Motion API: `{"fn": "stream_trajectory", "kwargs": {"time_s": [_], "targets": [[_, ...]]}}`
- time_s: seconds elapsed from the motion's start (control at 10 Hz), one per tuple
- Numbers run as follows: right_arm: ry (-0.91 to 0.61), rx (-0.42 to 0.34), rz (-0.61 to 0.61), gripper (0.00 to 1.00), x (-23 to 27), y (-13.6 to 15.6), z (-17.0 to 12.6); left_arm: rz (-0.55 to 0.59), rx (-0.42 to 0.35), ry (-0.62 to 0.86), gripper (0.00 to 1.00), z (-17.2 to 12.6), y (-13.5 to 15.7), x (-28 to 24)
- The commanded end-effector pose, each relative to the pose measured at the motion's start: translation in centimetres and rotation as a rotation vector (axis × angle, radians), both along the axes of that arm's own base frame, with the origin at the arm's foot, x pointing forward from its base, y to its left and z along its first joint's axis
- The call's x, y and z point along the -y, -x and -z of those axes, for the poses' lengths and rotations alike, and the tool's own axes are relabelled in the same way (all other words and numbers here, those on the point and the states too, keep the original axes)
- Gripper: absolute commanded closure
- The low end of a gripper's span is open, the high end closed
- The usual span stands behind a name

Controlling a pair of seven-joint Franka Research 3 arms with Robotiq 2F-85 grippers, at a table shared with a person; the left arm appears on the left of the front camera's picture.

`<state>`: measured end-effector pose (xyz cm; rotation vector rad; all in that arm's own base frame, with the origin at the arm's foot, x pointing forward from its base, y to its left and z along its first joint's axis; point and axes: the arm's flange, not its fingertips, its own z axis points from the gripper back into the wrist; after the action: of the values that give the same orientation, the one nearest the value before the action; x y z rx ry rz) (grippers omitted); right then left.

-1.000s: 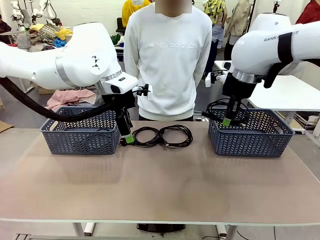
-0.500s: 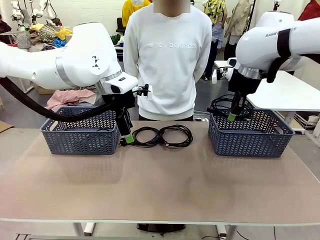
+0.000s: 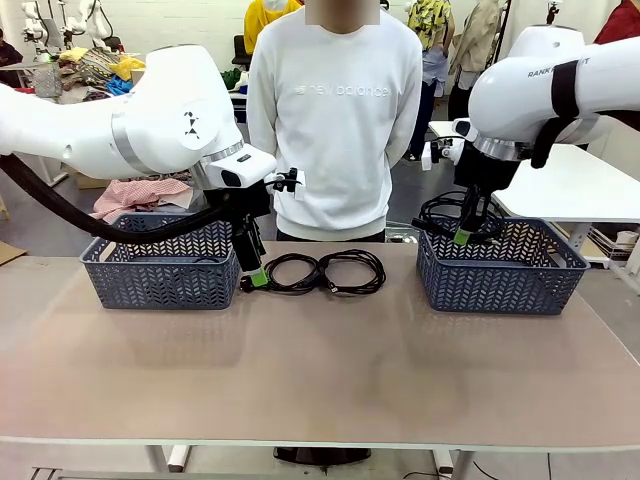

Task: Organize the cables according to human instructions.
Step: Pick up a bundle of cables and place it in the basket indicated by the human.

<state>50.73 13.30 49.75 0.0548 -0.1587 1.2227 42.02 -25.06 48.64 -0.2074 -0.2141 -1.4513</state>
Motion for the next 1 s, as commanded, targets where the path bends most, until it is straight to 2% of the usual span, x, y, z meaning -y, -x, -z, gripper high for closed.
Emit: {"fn": "stream_trajectory", "kwargs": {"time_s": [0.0, 0.2, 0.4, 0.6, 0.9], "targets": [[0.012, 0.046, -0.001, 0.88, 2.3, -1.5, 0.6, -0.001, 0.003, 0.001, 0.00, 0.0, 0.1, -0.1], [0.022, 0.059, -0.032, 0.88, 4.5, -2.3, 1.0, -0.001, 0.003, 0.001, 0.00, 0.0, 0.1, -0.1], [0.023, 0.075, -0.065, 0.88, 6.5, -3.3, 2.7, -0.001, 0.003, 0.001, 0.00, 0.0, 0.1, -0.1], [-0.010, 0.058, -0.090, 0.88, 7.8, -4.4, 4.3, -0.001, 0.003, 0.001, 0.00, 0.0, 0.1, -0.1], [-0.010, 0.069, -0.068, 0.88, 9.0, -5.6, 6.1, -0.001, 0.003, 0.001, 0.00, 0.0, 0.1, -0.1]]}}
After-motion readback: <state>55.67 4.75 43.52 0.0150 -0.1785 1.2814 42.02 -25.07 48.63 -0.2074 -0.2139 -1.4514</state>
